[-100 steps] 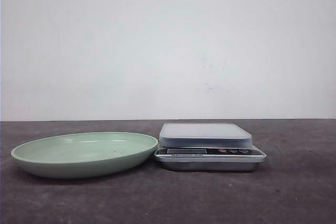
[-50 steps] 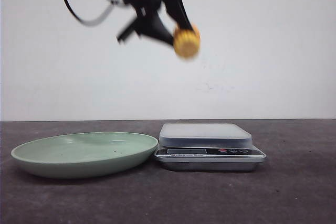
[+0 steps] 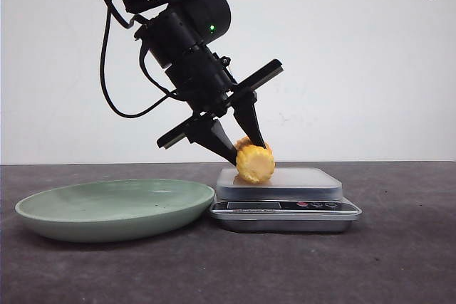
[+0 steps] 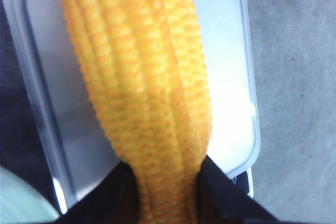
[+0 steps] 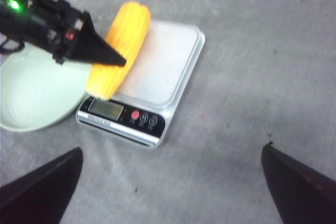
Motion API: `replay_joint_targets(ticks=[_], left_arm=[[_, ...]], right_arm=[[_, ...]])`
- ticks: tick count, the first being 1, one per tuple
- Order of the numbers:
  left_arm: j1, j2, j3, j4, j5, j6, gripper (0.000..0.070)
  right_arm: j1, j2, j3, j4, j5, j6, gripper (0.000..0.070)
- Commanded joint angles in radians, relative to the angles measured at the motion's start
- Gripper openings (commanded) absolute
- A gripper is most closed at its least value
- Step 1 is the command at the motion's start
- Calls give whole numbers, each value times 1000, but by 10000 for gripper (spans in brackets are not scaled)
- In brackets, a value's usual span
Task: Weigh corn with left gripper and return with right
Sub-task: 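Lower the corn onto the scale, open the left gripper, withdraw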
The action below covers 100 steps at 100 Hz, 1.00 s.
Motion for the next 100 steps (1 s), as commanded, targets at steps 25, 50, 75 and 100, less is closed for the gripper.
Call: replay_joint_targets(ticks=[25, 50, 75, 100], left_arm=[[-22, 46, 10, -29, 9, 4, 611], [-17, 25, 43, -79, 2, 55, 665], [-11, -98, 82, -63, -132, 82, 700], [-8, -346, 85, -112, -340, 165, 700]], right_arm=[[5, 4, 10, 5, 5, -8, 700], [5, 5, 10, 20, 49, -8, 700], [5, 4, 10, 19, 56, -2, 700], [5, 5, 9, 19, 76, 14, 700]])
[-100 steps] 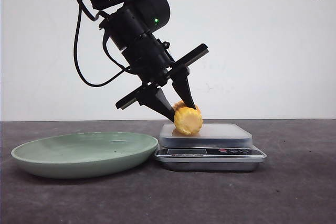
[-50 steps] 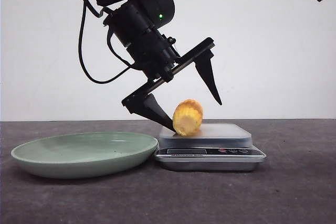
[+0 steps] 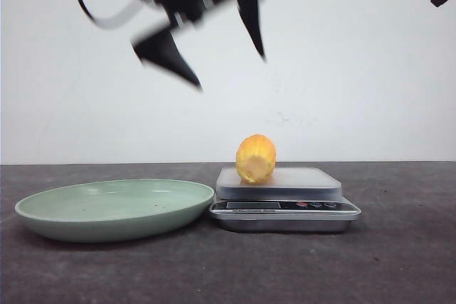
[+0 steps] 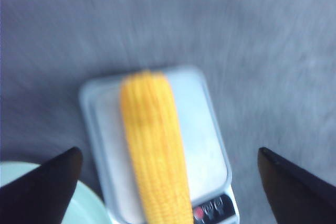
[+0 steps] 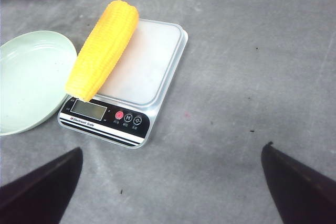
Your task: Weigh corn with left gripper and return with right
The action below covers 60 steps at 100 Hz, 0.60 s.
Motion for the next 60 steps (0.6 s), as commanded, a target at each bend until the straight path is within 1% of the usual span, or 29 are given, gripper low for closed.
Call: replay_joint_targets(ticks=[1, 10, 12, 15, 17, 29, 34, 45, 60], left_arm=[[-4, -64, 26, -19, -48, 53, 700], [-4, -184, 26, -49, -76, 95, 700], [-4, -205, 26, -53, -79, 101, 682], [-5, -255, 26, -69, -79, 115, 626], [-5, -276, 26, -74, -80, 120, 607], [-7, -449, 26, -138, -83, 158, 432], [-7, -514, 26, -173, -92, 176, 382], [-7, -644, 26, -269, -127, 206, 380], [-7, -777, 26, -446, -162, 208, 380]], right_arm=[[5, 5, 9, 9, 14, 9, 700], [5, 5, 9, 6, 18, 9, 700], [5, 5, 9, 5, 18, 9, 700], [5, 5, 9, 3, 18, 9, 700], [5, 5, 9, 2, 18, 9, 700], [5, 5, 7, 2, 18, 9, 700], [5, 5, 6, 2, 18, 9, 700], [5, 5, 1, 6, 18, 8, 700], [5, 5, -33, 36, 18, 8, 700]])
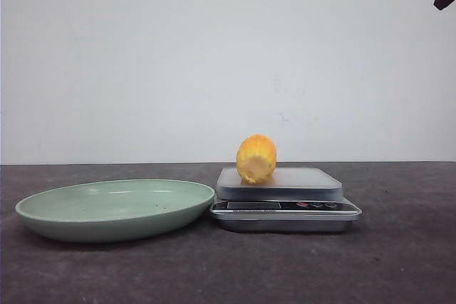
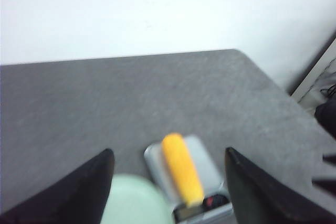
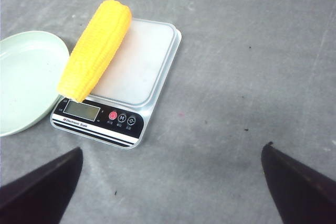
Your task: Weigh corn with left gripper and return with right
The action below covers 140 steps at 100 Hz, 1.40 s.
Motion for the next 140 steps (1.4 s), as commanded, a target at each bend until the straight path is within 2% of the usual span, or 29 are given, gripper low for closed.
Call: replay_joint_targets(ticks=[1, 17, 31, 44, 51, 56, 63, 67, 83, 111, 122, 131, 140], left_arm=[[-8, -31, 19, -77, -16, 21, 380], [-8, -135, 19, -245, -90, 10, 380], [-8, -201, 19, -314, -177, -13, 380], [-8, -247, 19, -329, -243, -13, 380], [-8, -261, 19, -333, -270, -13, 380], [-8, -264, 19, -338, -275, -13, 380], [-8, -265, 19, -343, -275, -13, 380], [-8, -264, 18, -342, -275, -13, 380], [-8, -263, 11, -333, -273, -21, 380], [-8, -263, 10, -345, -267, -50, 380], [-8, -263, 10, -359, -267, -52, 380], [-8, -263, 10, -391, -267, -88, 380], [-8, -263, 10, -434, -266, -138, 380]], right_arm=[[5, 5, -15, 20, 2, 6, 700], [5, 5, -77, 58, -1, 14, 700], [5, 5, -97, 84, -5, 44, 700], [12, 3, -81, 183, -125, 81, 700], [19, 4, -49, 236, -184, 143, 700], [32, 5, -15, 276, -197, 196, 700], [59, 14, 35, 316, -198, 233, 621], [81, 25, 78, 336, -194, 232, 601], [161, 126, 271, 343, -142, 196, 602], [295, 484, 618, 151, -14, 137, 603], [329, 613, 655, 116, 6, 140, 603], [350, 718, 655, 98, 15, 152, 603], [368, 821, 655, 61, 79, 182, 603]])
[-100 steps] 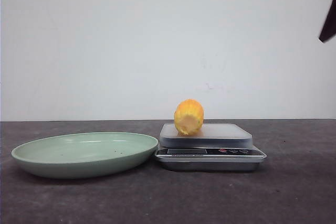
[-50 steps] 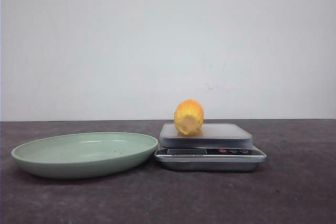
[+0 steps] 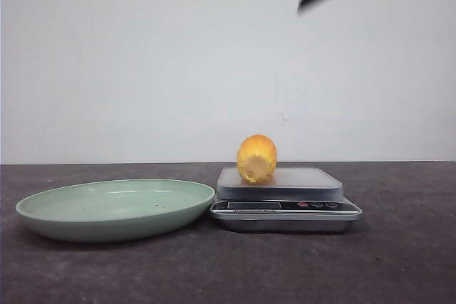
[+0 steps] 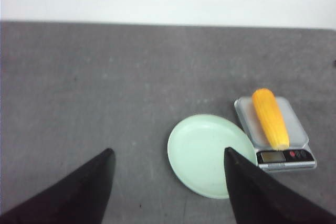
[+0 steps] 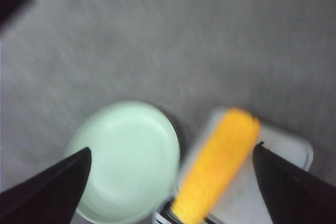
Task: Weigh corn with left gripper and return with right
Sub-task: 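Lower the right gripper over the corn on the scale and close it, then lift the corn with the right gripper and carry it toward the plate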
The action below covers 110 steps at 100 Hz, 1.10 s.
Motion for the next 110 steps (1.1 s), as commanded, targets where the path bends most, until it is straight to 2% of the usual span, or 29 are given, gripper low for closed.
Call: replay_joint_targets(ticks=[1, 8, 15, 41, 46, 48, 51, 60, 68, 88, 110], left_arm=[[-8, 10, 13, -21, 1, -61, 380], [-8, 10, 13, -49, 3, -73, 380], [-8, 9, 12, -51, 8, -81, 380], [-8, 9, 11, -50, 9, -92, 380], [-8, 9, 11, -50, 8, -92, 380], [-8, 9, 11, -50, 8, -91, 380], [-8, 9, 11, -50, 7, -89, 380], [-8, 9, 10, -50, 0, -88, 380], [-8, 9, 9, -50, 0, -85, 380], [-8, 9, 9, -50, -2, -86, 380], [-8, 9, 9, -50, -2, -85, 380]], right_arm=[[16, 75, 14, -19, 46, 29, 603], [23, 148, 14, -46, 95, 47, 602], [24, 211, 14, -57, 109, 49, 602], [32, 358, 14, -47, 77, 97, 602], [39, 377, 14, -48, 77, 96, 584], [43, 384, 14, -48, 77, 96, 547], [46, 391, 14, -53, 76, 92, 447], [55, 402, 13, -73, 74, 62, 0], [64, 402, 13, -70, 77, 34, 14], [48, 356, 19, -55, 87, 40, 14], [43, 125, 20, 55, 116, 36, 13]])
